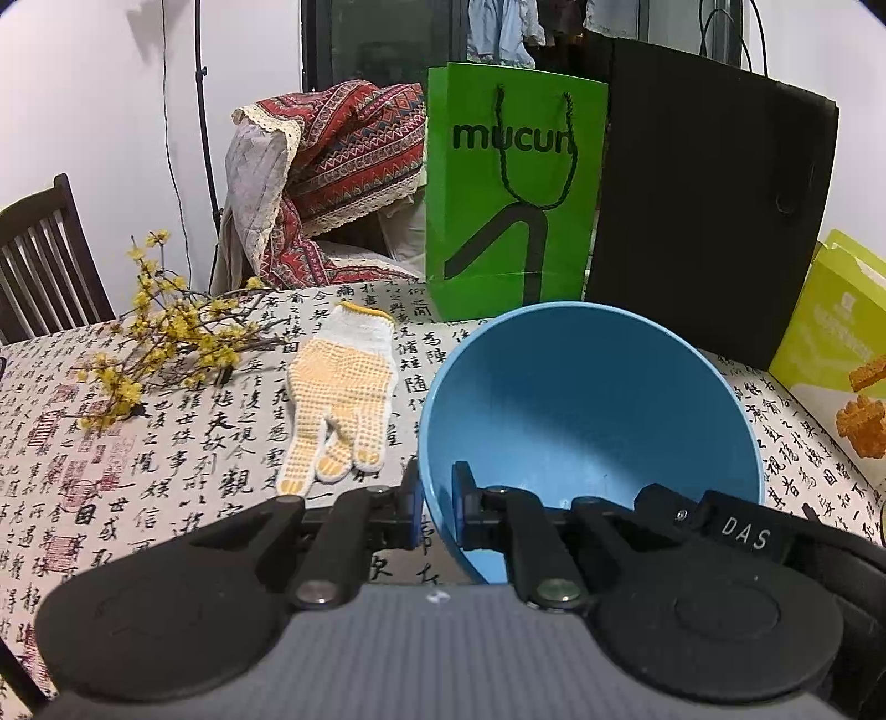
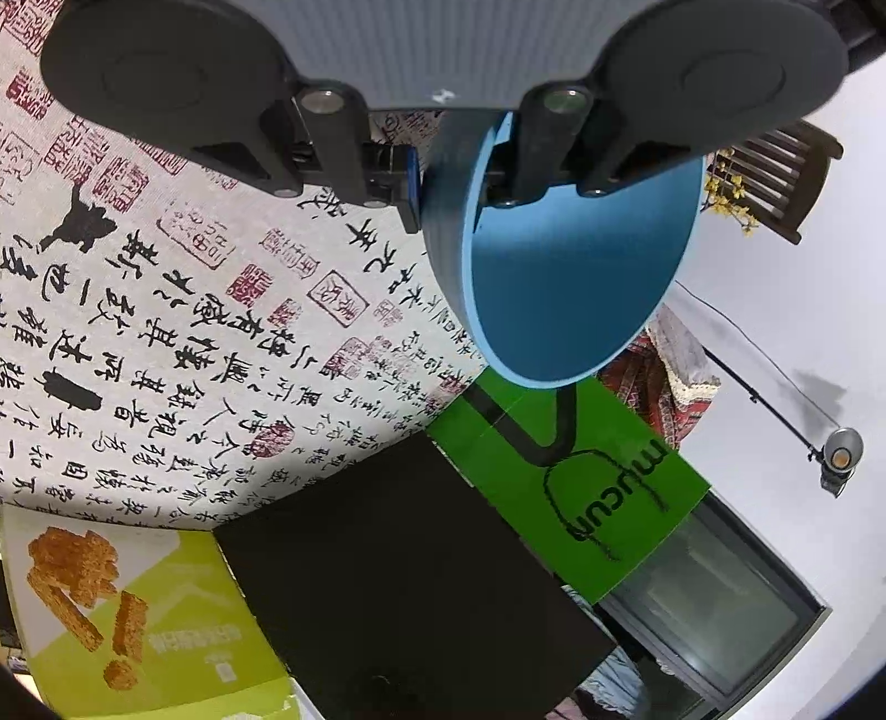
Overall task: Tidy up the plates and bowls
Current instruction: 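Lift the gripped blue bowl off the table with both grippers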
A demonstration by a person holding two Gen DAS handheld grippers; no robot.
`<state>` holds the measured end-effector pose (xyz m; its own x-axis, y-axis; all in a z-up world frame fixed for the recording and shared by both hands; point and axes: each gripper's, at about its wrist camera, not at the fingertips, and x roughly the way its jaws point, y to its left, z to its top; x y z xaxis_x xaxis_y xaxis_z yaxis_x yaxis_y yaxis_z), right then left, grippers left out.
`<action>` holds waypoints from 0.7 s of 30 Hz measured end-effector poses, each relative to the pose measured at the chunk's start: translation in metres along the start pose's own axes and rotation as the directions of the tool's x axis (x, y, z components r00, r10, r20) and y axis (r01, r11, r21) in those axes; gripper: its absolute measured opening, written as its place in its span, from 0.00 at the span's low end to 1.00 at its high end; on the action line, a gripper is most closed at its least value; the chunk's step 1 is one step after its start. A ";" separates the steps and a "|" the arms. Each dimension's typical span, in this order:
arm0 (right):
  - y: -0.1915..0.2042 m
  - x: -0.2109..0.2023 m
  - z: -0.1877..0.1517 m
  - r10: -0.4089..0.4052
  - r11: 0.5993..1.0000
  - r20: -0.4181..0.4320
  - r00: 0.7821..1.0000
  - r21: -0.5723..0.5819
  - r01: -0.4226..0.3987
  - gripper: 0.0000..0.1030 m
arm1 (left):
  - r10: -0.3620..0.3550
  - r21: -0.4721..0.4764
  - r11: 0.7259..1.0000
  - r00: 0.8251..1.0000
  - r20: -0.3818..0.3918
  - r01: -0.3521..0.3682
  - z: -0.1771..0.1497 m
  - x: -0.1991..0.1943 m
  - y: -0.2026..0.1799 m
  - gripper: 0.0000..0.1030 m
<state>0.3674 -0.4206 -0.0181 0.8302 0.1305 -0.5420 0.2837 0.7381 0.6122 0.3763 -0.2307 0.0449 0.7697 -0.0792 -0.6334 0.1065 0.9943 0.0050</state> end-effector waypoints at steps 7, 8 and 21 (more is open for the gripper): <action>0.021 -0.005 -0.006 0.002 0.998 -0.003 1.000 -0.067 -0.002 0.13 | 0.007 -0.010 1.000 1.000 0.002 -0.007 -0.001 -0.008 0.019 0.11; 0.023 -0.005 -0.007 0.003 0.997 -0.005 1.000 -0.073 -0.003 0.13 | 0.007 -0.008 1.000 1.000 0.004 -0.007 -0.001 -0.009 0.021 0.11; 0.055 -0.015 -0.021 -0.001 0.991 -0.019 1.000 -0.134 -0.001 0.13 | 0.010 -0.035 0.999 1.000 0.014 -0.010 -0.003 -0.028 0.048 0.11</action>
<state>0.3606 -0.3683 0.0116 0.8203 0.1423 -0.5539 0.2157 0.8200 0.5302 0.3581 -0.1804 0.0608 0.7795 -0.0702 -0.6224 0.0768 0.9969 -0.0163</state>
